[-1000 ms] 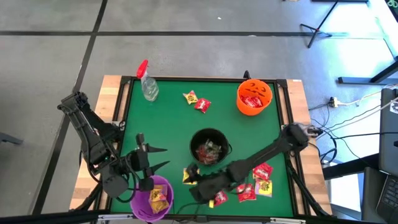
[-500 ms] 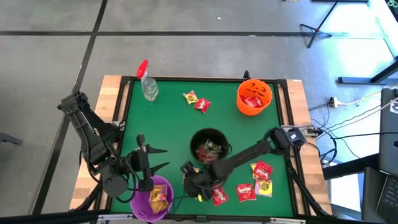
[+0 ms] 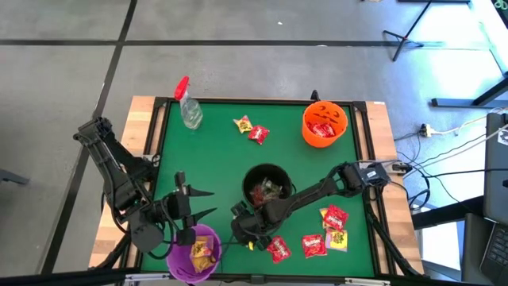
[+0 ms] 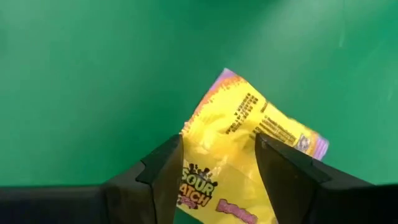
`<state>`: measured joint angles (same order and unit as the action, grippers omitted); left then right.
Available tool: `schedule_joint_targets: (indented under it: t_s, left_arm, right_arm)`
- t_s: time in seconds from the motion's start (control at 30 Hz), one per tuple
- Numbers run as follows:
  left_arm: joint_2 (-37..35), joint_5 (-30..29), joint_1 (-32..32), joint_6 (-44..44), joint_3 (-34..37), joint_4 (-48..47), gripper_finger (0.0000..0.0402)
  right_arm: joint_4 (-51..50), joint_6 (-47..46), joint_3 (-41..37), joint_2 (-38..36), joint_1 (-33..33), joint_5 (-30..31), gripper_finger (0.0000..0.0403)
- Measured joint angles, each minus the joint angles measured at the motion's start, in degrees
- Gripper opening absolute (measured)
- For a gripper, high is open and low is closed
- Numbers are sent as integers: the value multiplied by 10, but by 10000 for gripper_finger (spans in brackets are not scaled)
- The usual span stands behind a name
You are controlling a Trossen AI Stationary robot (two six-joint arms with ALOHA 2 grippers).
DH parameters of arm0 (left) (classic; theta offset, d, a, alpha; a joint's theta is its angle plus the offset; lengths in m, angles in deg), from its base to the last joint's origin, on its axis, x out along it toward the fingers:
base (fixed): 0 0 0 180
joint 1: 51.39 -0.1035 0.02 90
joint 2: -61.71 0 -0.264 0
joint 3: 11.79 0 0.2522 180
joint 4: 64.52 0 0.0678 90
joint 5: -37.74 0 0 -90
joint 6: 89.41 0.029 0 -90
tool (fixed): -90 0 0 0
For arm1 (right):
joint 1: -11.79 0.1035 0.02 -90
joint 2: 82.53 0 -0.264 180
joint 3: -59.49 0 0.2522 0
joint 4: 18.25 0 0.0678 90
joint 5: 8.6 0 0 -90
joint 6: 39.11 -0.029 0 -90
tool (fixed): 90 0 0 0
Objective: Sort candy
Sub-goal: Put the yellow candy into the purple bucket
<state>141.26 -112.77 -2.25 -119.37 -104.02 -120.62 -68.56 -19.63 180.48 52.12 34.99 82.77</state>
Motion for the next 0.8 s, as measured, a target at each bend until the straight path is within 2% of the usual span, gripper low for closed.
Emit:
schedule_joint_targets:
  t_s: [0.13,0.23,0.33,0.57,0.67,0.8]
  left_arm:
    - [0,0,0,0,0,0,179]
    - [0,0,0,0,0,0,179]
    - [0,0,0,0,0,0,179]
    - [0,0,0,0,0,0,179]
    - [0,0,0,1,0,0,179]
    - [0,0,0,1,0,-1,179]
  right_arm:
    - [-6,-26,1,2,0,12,198]
    - [-9,-26,4,3,0,22,182]
    - [-11,-26,5,4,1,22,141]
    - [-11,-36,5,3,-1,14,12]
    - [-12,-51,6,1,0,11,16]
    - [-67,-78,36,-3,4,7,19]
